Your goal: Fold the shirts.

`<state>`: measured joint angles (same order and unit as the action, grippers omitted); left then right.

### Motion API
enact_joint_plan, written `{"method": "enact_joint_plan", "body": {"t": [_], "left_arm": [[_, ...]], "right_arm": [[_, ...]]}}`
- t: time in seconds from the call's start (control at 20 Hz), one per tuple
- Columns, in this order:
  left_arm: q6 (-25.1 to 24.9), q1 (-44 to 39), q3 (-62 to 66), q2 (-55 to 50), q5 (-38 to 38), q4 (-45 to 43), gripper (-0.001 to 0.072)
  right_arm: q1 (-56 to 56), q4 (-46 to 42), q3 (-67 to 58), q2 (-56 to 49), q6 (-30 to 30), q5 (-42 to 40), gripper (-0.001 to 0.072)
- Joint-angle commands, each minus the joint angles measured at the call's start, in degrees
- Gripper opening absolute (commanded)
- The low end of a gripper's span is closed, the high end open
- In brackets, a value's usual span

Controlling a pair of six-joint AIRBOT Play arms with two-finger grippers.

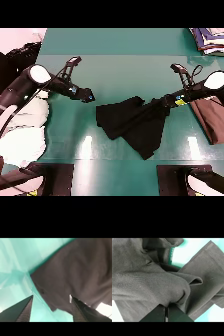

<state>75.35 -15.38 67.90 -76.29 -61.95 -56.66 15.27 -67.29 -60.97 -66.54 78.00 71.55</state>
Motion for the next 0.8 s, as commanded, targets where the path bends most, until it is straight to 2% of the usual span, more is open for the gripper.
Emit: {"method": "enact_joint_plan", "body": {"t": [0.0, 0.1, 0.25, 0.4, 0.7, 0.75], "left_arm": [[-8.7, 1.5, 4.4, -10.4, -0.9, 8.2, 0.0549], [-9.9, 1.4, 8.0, -16.4, -2.3, 11.5, 0.0549], [-11.3, -1.2, 11.4, -22.1, -4.1, 10.8, 0.0550], [-11.3, -4.0, 11.5, -24.4, -0.9, 8.2, 0.0549], [-11.3, -5.8, 11.6, -25.7, 0.4, 7.9, 0.0537], [-11.3, -5.7, 12.1, -25.7, 0.7, 7.8, 0.0351]], "right_arm": [[0.0, 0.3, 0.0, 0.1, 0.1, -0.2, 0.0015], [0.0, 0.2, 0.0, 0.1, 1.1, 0.0, 0.0015], [0.0, 0.3, 0.0, 0.1, 1.7, 0.0, 0.0015], [0.0, 0.3, 0.0, 0.1, 2.1, 0.0, 0.0016], [0.0, 0.3, 0.0, 0.1, 3.0, 0.0, 0.0015], [0.0, 0.3, 0.0, 0.1, 3.0, 0.0, 0.0016]]}}
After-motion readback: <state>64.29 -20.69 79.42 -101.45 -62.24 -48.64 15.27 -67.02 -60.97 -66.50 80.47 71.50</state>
